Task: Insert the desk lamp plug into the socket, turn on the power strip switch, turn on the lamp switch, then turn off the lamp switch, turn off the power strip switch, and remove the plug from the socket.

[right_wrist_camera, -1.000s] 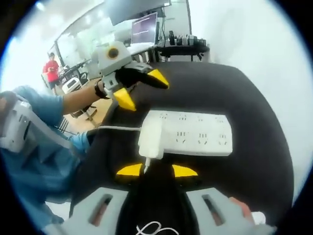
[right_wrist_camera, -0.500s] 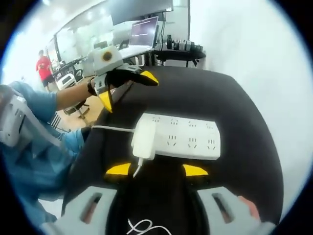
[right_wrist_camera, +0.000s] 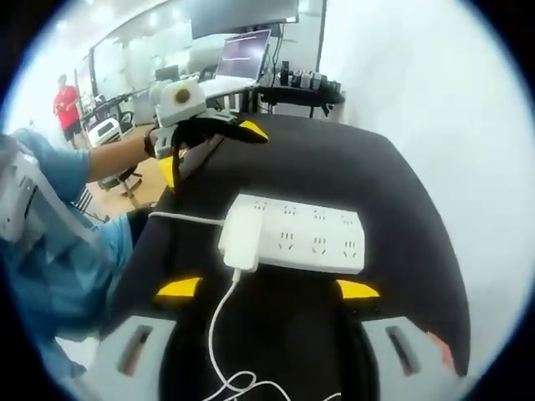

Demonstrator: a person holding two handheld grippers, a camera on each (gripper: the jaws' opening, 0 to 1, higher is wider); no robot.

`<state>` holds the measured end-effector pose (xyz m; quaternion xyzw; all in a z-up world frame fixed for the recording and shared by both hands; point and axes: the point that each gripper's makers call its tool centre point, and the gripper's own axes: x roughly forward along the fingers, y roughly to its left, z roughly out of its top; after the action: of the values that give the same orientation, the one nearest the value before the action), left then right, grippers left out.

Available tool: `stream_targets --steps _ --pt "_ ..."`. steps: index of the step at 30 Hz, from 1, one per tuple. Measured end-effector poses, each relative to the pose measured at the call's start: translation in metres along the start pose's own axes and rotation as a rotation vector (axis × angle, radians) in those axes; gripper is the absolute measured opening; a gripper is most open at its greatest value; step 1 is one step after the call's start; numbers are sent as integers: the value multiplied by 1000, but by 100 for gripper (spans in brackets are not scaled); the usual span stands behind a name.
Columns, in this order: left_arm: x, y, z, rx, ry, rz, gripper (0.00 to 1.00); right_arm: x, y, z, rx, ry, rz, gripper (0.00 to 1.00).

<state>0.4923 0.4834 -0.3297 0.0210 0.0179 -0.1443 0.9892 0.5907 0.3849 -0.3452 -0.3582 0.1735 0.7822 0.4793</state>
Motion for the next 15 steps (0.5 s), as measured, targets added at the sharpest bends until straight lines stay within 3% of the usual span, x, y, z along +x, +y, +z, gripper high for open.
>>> stream_targets --steps 4,8,11,15 --pt "-9 8 5 9 -15 21 89 -2 4 1 12 -8 -15 79" --pt "-16 12 10 -14 -40 13 89 -15 6 2 18 -27 -51 81" --pt "-17 13 7 -14 -45 8 89 -31 -6 14 32 -114 -174 84" --pt "-19 16 -9 -7 -7 15 89 -54 -7 22 92 -220 -257 88"
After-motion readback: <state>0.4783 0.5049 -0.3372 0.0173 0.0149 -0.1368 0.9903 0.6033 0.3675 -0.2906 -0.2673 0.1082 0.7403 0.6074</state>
